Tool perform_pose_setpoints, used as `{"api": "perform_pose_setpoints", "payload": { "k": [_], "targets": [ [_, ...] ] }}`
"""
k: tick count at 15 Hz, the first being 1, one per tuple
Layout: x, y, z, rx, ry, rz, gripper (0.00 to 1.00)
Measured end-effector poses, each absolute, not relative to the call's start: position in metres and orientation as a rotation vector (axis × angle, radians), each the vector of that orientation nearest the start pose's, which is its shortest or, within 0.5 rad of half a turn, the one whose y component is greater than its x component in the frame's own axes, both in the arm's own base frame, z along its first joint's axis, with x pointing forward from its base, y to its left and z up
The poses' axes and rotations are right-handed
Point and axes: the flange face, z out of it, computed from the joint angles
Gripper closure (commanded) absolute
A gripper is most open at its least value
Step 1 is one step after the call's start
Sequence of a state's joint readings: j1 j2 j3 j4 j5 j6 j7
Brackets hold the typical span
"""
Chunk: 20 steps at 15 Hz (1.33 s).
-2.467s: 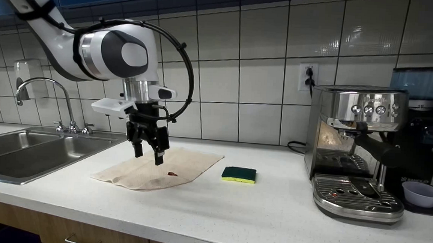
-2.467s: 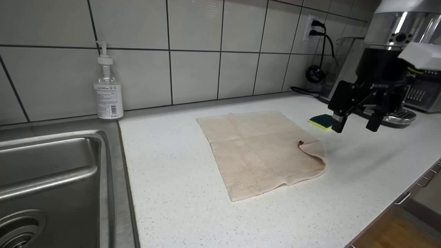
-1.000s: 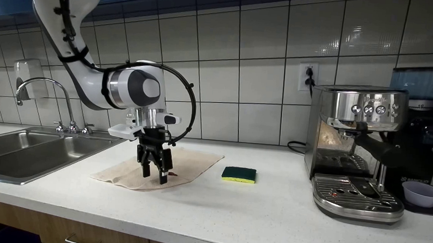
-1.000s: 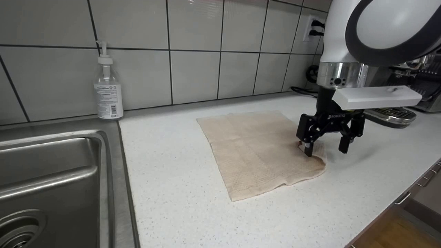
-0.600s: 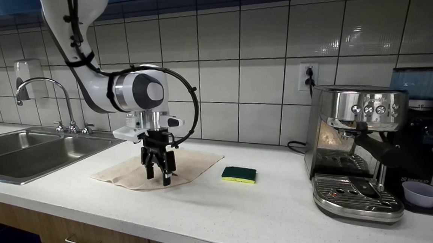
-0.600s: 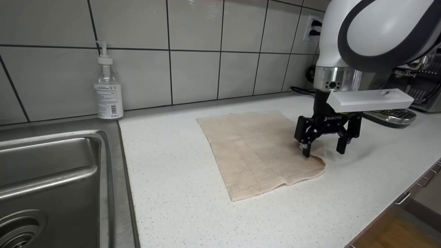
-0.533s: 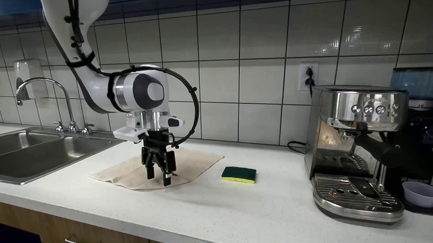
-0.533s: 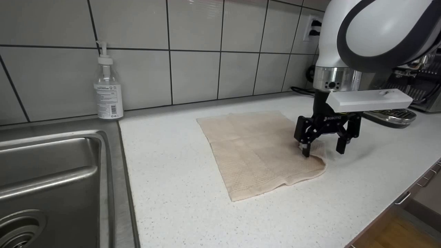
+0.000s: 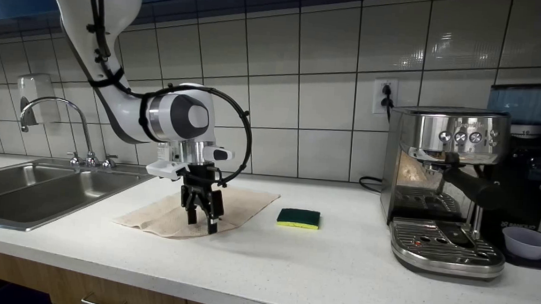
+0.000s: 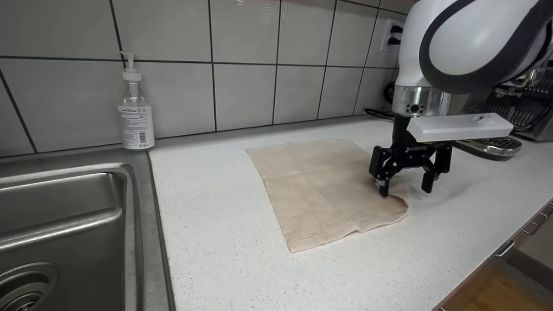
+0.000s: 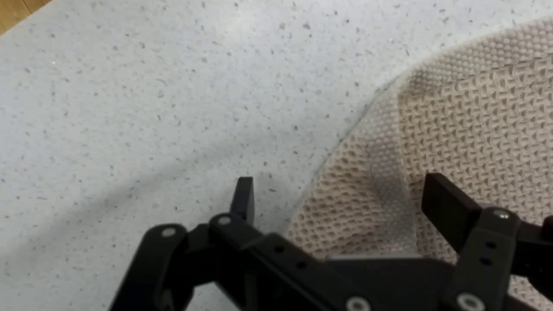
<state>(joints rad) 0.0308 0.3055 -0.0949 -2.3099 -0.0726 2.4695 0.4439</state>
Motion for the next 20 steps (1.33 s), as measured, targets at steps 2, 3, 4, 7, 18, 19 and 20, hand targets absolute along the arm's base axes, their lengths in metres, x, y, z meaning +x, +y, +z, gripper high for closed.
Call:
{"api": "perform_pose_setpoints", "payload": {
  "k": [2, 3, 4, 7, 18, 19, 20],
  "targets": [
    [0.5098, -0.0349, 0.2008, -3.151, 0.717, 0.208, 0.0],
    [0.5104, -0.0354, 0.2008, -3.151, 0.718, 0.207, 0.0],
    [0.511, -0.0359, 0.2006, -3.151, 0.719, 0.206, 0.0],
    [0.5119, -0.0367, 0.1998, -3.152, 0.722, 0.207, 0.26],
    [0.5166, -0.0291, 0.2027, -3.158, 0.698, 0.191, 1.0],
    [0.5165, -0.0282, 0.2027, -3.159, 0.695, 0.192, 1.0],
    [0.5165, -0.0276, 0.2027, -3.159, 0.693, 0.192, 1.0]
  ]
}}
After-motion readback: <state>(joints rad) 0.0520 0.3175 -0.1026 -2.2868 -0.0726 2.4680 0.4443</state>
